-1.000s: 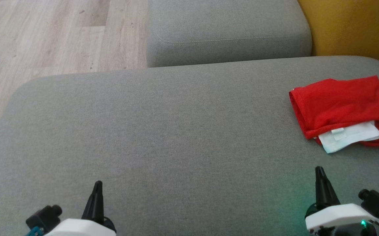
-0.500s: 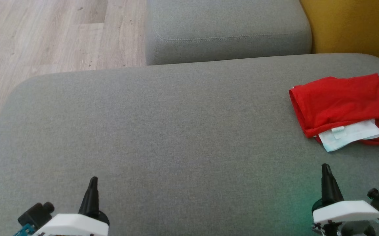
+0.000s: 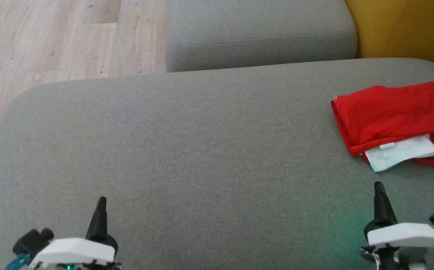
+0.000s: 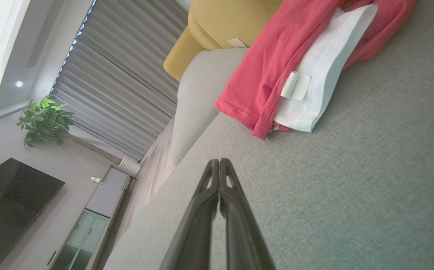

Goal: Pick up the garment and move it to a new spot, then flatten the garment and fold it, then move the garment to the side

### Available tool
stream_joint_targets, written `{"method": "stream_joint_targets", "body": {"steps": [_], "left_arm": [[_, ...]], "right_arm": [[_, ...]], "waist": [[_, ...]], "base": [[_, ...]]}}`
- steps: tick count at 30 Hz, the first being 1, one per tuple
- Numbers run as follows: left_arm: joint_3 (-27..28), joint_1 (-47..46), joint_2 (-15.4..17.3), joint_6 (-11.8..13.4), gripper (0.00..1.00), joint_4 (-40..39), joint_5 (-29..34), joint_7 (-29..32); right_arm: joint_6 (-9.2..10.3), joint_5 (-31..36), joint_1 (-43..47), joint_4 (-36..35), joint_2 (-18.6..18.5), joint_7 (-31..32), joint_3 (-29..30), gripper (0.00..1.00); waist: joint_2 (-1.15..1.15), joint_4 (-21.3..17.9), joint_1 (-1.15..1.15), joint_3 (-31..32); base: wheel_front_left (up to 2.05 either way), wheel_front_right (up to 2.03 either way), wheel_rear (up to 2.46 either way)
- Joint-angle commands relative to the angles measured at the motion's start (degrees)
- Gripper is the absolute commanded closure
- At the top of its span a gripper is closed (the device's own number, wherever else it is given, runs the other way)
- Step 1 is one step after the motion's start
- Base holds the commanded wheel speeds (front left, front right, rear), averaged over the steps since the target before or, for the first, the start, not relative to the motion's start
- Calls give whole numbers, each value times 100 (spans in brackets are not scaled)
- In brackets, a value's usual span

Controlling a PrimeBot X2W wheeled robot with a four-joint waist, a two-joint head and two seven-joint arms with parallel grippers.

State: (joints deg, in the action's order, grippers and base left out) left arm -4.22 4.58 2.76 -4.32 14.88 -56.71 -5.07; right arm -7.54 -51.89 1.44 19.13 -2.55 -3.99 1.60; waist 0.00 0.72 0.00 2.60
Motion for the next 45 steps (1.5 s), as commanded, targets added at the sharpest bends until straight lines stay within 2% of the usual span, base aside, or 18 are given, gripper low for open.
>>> {"method": "stream_joint_targets", "body": {"steps": [1,45], "left_arm": [[181,-358,34,-63,100,-176,-141,43],[759,-839,37,-233,100,-114,-2445,773]], "right_arm": [[3,-164,-343,-233,-18,47,-16,100],[4,-2757,-625,-419,-28,719,326,100]], "waist": [[0,-2,0,-6],[0,-49,0,-189]], "base": [[0,0,0],[0,0,0]]}}
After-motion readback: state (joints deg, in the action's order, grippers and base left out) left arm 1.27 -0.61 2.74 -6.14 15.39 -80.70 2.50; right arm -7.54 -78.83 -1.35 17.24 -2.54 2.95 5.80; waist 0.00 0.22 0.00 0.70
